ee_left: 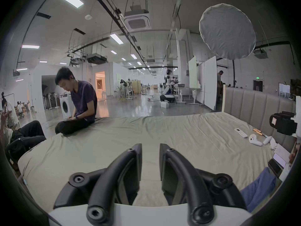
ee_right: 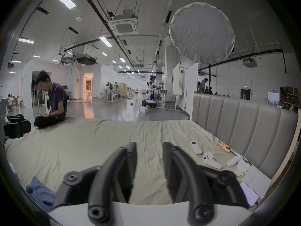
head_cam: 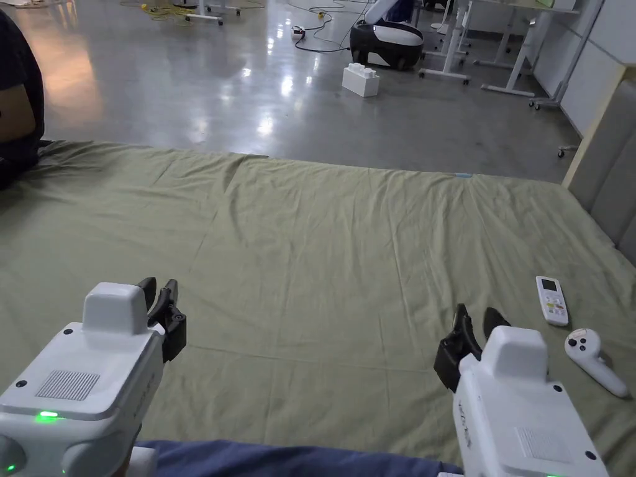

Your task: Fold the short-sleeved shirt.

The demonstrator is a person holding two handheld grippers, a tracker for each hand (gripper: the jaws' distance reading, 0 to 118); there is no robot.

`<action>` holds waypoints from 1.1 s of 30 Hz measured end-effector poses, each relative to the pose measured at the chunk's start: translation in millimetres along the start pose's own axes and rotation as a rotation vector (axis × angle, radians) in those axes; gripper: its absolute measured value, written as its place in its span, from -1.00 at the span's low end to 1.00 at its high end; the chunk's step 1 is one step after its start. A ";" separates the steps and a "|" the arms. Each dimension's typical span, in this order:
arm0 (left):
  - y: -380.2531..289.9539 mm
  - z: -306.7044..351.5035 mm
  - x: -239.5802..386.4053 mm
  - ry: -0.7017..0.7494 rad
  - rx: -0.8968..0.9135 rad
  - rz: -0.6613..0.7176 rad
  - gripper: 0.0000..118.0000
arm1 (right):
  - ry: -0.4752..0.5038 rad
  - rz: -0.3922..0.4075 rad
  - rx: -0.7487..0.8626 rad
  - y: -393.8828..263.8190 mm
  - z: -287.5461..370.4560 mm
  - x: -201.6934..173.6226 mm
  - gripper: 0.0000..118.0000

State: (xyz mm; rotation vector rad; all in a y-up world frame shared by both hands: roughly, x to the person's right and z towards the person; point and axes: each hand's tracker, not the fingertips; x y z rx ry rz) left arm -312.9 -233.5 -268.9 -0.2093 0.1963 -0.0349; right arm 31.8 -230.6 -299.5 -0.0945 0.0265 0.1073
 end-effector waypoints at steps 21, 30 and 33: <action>-38.4 -1.3 -118.9 -0.155 -0.435 0.272 -0.99 | 0.047 0.037 0.007 -1.3 -15.6 -11.5 -0.99; -131.1 -7.4 -201.1 -0.257 -0.748 0.561 -0.62 | 0.061 0.055 -0.055 -15.8 -19.2 -19.2 -0.99; -160.9 -12.5 -220.2 -0.332 -0.800 0.710 0.26 | 0.066 0.055 -0.078 -20.6 -21.0 -22.5 -0.99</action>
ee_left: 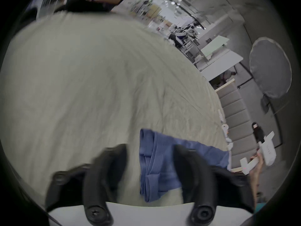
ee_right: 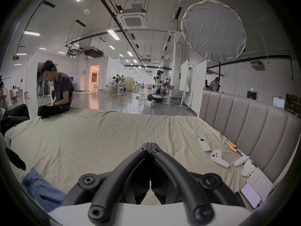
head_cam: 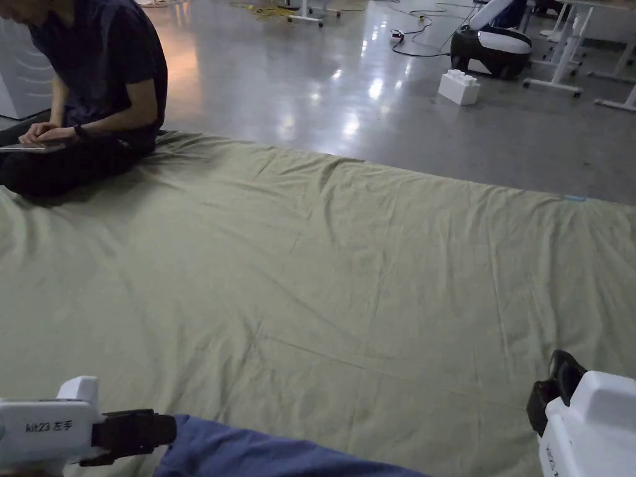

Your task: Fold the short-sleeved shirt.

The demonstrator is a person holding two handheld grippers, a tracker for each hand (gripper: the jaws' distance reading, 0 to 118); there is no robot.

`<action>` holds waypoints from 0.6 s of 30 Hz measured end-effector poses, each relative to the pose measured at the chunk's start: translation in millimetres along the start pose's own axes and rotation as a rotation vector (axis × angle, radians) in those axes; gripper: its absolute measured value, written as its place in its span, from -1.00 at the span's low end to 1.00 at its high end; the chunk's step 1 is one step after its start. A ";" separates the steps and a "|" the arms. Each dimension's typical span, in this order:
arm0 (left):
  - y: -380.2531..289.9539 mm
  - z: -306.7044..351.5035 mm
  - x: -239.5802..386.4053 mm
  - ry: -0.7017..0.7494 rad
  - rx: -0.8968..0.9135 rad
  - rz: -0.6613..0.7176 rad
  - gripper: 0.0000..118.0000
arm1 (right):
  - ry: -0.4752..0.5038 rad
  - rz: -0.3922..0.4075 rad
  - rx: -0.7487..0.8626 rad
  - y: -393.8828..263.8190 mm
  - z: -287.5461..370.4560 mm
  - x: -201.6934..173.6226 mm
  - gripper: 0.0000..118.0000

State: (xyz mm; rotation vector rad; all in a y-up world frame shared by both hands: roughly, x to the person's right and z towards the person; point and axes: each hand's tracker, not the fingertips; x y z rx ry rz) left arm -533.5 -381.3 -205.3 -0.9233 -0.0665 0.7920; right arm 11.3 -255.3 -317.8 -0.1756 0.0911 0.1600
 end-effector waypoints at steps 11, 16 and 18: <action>-13.7 -56.1 -34.6 -0.382 -0.034 0.230 0.35 | 0.009 0.006 -0.067 -11.6 -2.4 -6.0 -0.99; -13.2 -71.5 -19.7 -0.377 -0.056 0.153 0.28 | 0.004 0.008 -0.078 -13.7 -1.9 -6.1 -0.99; -14.7 -75.7 -16.8 -0.358 -0.076 0.126 0.09 | -0.001 0.011 -0.079 -13.3 -2.8 -5.1 -0.99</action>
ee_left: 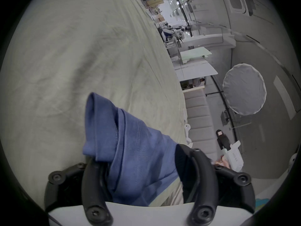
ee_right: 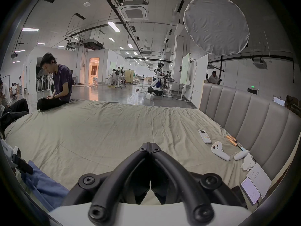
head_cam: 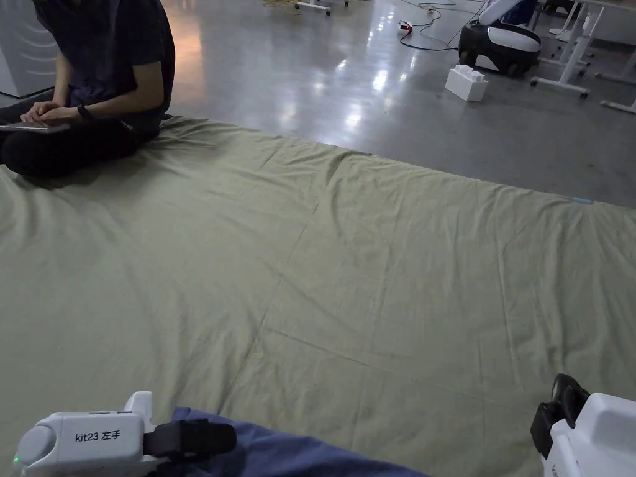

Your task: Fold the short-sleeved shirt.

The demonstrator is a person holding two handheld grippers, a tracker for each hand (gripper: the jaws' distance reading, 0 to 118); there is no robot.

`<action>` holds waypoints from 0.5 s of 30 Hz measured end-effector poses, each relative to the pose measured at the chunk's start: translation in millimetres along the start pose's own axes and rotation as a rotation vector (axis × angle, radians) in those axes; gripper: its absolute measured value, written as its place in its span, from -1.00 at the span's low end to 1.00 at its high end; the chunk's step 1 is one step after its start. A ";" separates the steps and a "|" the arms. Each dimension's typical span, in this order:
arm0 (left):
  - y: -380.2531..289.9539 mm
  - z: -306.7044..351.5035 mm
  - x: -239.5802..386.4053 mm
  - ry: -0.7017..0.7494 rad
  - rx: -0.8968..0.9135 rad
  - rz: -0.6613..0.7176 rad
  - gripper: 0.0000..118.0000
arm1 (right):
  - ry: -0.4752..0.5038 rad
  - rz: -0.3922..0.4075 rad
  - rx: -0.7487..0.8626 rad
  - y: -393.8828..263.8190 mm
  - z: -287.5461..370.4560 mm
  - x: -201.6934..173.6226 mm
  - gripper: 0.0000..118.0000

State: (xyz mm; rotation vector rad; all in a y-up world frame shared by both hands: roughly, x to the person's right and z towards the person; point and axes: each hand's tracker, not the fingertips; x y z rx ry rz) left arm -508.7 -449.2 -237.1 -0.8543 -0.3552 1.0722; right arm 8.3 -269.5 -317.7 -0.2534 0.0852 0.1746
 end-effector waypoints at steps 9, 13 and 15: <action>-25.8 -9.5 29.5 0.108 -0.017 -0.025 -0.77 | -0.002 0.001 -0.004 0.7 -1.8 4.4 -0.99; -11.9 -2.8 40.9 0.147 -0.019 -0.086 -0.80 | -0.002 -0.003 -0.010 0.5 -1.6 6.2 -0.99; -5.2 2.3 51.3 0.163 -0.028 -0.125 -0.80 | -0.003 -0.002 -0.006 0.7 -1.0 6.9 -0.99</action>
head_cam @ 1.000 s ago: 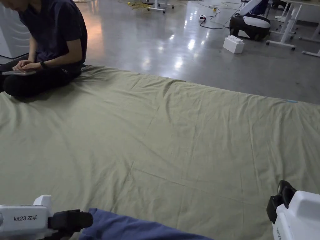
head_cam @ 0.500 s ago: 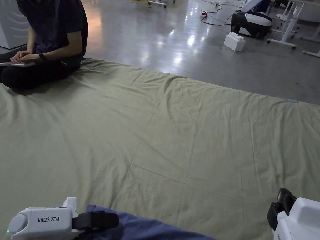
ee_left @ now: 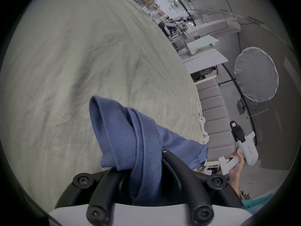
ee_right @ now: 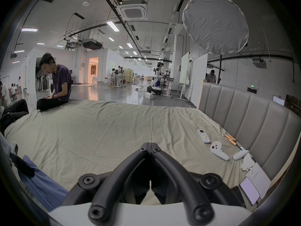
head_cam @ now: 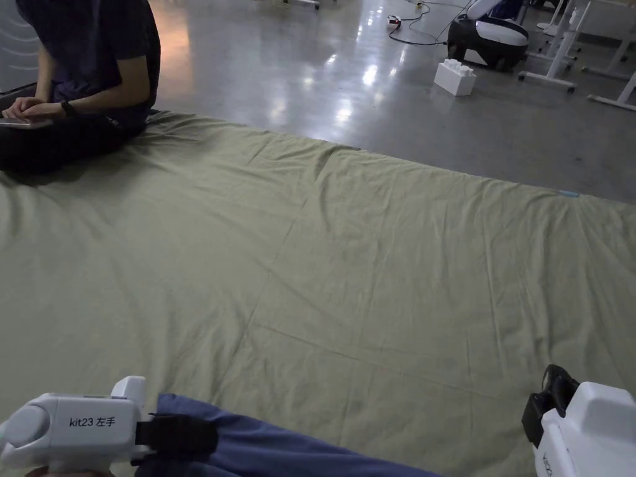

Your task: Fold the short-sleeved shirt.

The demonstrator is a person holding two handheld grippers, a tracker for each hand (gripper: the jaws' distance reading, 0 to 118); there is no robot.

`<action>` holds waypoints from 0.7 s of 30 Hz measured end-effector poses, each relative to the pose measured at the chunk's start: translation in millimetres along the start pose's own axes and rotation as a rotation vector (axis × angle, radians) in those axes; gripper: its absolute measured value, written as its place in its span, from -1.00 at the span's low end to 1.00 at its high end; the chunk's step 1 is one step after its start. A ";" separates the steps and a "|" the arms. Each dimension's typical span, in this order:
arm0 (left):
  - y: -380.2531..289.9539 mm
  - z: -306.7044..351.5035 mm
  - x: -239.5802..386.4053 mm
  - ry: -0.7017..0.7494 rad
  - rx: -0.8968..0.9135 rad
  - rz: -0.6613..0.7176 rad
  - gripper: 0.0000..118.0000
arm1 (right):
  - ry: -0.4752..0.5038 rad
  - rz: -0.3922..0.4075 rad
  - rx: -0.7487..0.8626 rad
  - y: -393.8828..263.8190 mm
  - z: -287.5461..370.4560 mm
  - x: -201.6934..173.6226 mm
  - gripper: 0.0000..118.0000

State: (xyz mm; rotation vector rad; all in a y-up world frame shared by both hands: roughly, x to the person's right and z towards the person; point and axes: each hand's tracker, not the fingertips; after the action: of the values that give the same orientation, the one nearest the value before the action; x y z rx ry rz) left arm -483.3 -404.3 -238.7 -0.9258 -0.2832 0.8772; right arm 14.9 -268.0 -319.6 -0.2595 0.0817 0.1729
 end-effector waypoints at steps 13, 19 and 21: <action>47.2 92.4 31.7 0.280 0.039 -0.113 -0.80 | 0.007 -0.003 0.017 3.0 1.5 1.9 -0.99; 42.5 96.7 50.2 0.411 0.033 -0.132 -0.80 | 0.016 -0.020 0.016 2.1 0.0 0.5 -0.99; 36.4 89.5 63.2 0.419 0.032 -0.147 -0.80 | 0.020 -0.024 0.014 1.2 0.0 -0.6 -0.99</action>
State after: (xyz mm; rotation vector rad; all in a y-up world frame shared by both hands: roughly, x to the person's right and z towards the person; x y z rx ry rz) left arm -513.0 -293.8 -223.3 -1.0207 0.0241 0.5344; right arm 14.1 -266.9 -319.9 -0.2482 0.0992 0.1457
